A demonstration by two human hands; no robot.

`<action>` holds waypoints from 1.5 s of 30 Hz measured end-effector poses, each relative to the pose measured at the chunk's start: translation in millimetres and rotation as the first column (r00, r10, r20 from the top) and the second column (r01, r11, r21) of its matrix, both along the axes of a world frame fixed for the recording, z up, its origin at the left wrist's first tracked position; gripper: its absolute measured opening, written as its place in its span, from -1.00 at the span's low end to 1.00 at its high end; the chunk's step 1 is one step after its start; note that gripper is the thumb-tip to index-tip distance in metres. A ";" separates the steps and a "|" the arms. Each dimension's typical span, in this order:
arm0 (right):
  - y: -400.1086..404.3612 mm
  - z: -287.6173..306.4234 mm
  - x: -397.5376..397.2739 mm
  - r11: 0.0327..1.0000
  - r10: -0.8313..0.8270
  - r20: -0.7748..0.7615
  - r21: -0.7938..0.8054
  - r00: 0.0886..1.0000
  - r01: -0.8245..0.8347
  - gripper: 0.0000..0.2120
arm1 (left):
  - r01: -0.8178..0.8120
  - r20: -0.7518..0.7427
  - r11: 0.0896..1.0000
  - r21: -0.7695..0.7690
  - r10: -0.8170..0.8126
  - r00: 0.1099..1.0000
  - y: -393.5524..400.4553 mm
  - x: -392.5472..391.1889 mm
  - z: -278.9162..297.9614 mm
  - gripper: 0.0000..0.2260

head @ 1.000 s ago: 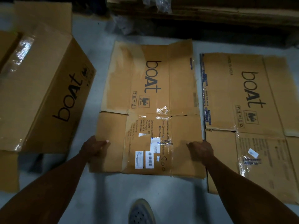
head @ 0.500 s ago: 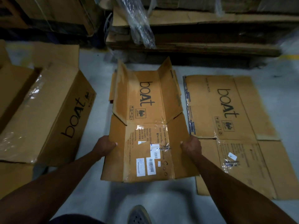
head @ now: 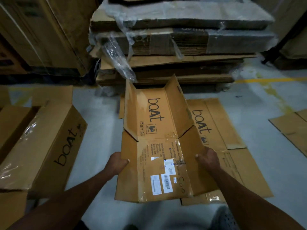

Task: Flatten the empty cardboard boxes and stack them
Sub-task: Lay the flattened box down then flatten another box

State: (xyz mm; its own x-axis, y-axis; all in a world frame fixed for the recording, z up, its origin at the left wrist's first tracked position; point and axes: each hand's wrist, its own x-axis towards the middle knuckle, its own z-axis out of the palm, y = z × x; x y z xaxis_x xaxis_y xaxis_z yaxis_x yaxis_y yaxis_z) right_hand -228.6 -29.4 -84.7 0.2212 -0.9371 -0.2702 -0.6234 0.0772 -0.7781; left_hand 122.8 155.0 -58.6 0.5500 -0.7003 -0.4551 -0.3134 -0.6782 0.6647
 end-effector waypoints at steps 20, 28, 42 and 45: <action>-76.3 -30.1 -245.0 0.976 -0.218 -0.151 -0.027 0.964 0.216 -0.39 | -0.082 -0.154 0.986 -0.144 0.060 0.986 -122.5 -248.7 -77.9 -0.73; -99.2 -80.3 -237.0 0.948 -0.317 -0.201 -0.042 0.927 0.316 -0.54 | -0.104 -0.084 0.984 -0.146 0.093 0.992 -140.8 -260.6 -129.7 -0.70; -106.3 -146.9 -214.8 0.877 -0.080 -0.522 0.368 0.849 0.309 -0.14 | 0.225 -0.142 0.919 0.324 -0.188 0.972 -139.3 -219.4 -179.8 -0.07; -95.0 -143.4 -203.9 0.884 -0.103 -0.480 0.357 0.871 0.301 -0.14 | 0.324 -0.089 0.902 0.286 -0.312 0.946 -138.1 -220.5 -154.1 -0.29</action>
